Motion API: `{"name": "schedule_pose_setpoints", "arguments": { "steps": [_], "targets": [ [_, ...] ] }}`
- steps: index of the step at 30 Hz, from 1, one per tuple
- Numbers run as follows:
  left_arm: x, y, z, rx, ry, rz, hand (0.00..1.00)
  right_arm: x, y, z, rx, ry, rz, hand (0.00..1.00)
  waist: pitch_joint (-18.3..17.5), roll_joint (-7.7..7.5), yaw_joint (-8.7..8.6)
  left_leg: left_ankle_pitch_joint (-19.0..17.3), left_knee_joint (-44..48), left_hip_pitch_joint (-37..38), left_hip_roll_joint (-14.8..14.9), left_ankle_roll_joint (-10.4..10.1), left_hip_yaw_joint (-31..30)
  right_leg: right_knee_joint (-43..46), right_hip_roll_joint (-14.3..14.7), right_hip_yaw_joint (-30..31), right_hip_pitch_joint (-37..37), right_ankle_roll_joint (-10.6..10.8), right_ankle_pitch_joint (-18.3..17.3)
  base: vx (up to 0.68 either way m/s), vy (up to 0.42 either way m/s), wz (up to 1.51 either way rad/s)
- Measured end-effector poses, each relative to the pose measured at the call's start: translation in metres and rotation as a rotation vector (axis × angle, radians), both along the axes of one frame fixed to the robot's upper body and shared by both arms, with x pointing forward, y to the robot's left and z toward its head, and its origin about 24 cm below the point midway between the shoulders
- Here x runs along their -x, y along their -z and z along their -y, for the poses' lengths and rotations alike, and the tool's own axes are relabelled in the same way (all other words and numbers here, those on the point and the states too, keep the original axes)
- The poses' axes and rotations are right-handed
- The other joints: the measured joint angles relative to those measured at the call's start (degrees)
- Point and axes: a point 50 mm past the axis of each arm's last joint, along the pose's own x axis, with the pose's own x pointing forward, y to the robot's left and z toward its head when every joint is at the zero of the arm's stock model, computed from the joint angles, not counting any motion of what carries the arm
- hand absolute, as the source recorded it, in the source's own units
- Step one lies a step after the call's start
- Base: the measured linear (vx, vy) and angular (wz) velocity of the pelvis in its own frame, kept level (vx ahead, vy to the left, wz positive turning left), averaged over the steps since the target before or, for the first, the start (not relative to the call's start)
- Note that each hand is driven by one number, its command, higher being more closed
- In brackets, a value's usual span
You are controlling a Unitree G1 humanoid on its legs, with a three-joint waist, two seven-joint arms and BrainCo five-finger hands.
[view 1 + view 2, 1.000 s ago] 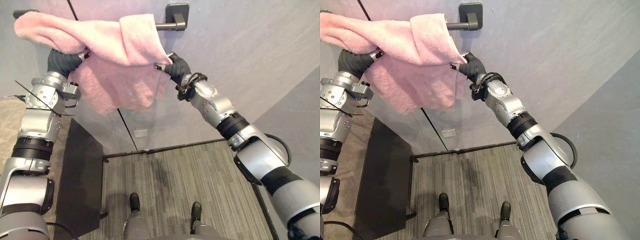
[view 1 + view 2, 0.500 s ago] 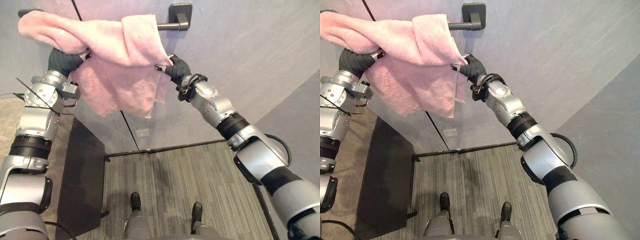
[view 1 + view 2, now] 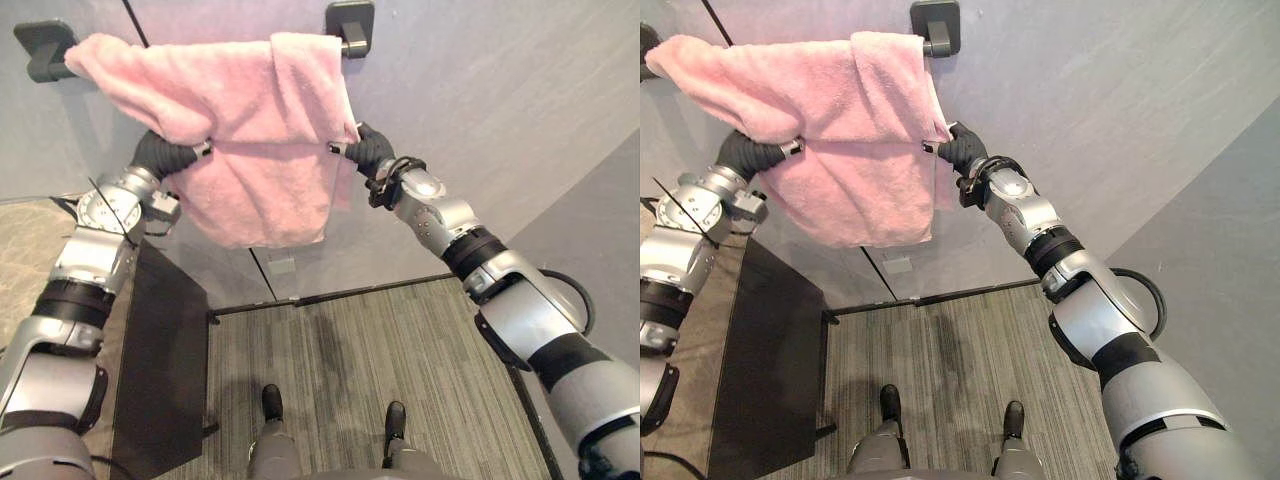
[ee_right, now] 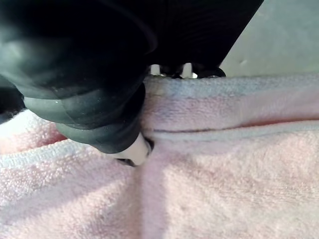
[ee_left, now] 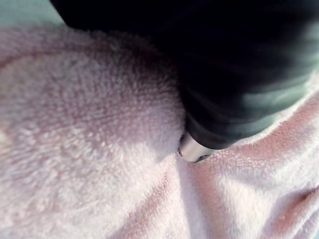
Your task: Organize washtable
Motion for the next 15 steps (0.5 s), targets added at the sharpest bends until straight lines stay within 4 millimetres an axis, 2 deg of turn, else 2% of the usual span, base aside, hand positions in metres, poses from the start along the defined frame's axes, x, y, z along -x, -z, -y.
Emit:
{"name": "schedule_pose_setpoints", "arguments": {
  "steps": [15],
  "targets": [
    [0.000,0.014,-0.002,0.065,-0.017,-0.036,1.00,0.000,0.002,-0.001,0.042,-0.003,0.010,1.00,-0.1,0.09,0.00,0.0,0.0,0.2,0.0,0.0,0.1,0.0,0.0,0.2,0.1,-0.3,-0.2,0.00,0.000,0.00]
  ]
}}
